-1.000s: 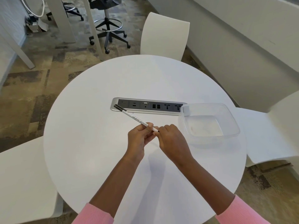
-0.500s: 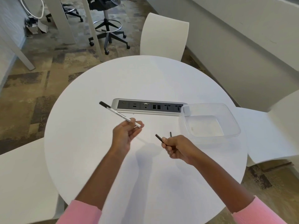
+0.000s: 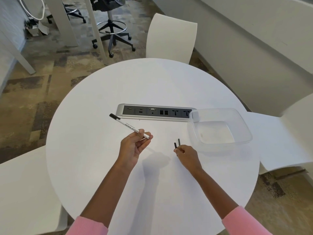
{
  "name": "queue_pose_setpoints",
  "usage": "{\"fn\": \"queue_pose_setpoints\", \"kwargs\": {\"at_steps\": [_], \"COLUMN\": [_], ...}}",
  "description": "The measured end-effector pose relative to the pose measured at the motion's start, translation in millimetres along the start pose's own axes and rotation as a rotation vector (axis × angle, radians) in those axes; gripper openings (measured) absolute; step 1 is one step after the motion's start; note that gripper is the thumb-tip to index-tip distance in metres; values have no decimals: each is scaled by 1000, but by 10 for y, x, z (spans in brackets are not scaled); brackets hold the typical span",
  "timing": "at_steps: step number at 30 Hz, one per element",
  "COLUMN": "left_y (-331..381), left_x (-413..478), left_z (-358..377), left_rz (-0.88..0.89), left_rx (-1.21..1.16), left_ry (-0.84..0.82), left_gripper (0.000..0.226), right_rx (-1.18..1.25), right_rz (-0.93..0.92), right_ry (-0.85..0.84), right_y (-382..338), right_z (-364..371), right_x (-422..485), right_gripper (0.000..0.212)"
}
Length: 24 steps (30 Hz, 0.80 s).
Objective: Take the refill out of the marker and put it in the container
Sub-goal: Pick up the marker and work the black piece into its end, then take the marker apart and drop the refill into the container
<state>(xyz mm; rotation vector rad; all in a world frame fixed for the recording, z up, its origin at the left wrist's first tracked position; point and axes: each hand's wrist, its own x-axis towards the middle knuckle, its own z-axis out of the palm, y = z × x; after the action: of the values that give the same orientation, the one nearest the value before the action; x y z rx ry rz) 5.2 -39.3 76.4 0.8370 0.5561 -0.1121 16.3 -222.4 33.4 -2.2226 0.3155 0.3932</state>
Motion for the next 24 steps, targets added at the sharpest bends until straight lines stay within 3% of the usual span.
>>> {"fn": "queue_pose_setpoints", "kwargs": {"at_steps": [12,24], "left_y": [-175,-225], "left_x": [-28,-19], "left_z": [-81,-143], "left_rz": [-133,-221], "left_rx": [-20,-47], "left_ry": [-5,-1], "left_gripper": [12,13], "right_rx": [-357,-459], "right_rz": [-131,-116], "right_ry": [114,137], "right_y": [43,75], "right_z": [270,319], "right_x": [191,283], "right_gripper": [18,25]}}
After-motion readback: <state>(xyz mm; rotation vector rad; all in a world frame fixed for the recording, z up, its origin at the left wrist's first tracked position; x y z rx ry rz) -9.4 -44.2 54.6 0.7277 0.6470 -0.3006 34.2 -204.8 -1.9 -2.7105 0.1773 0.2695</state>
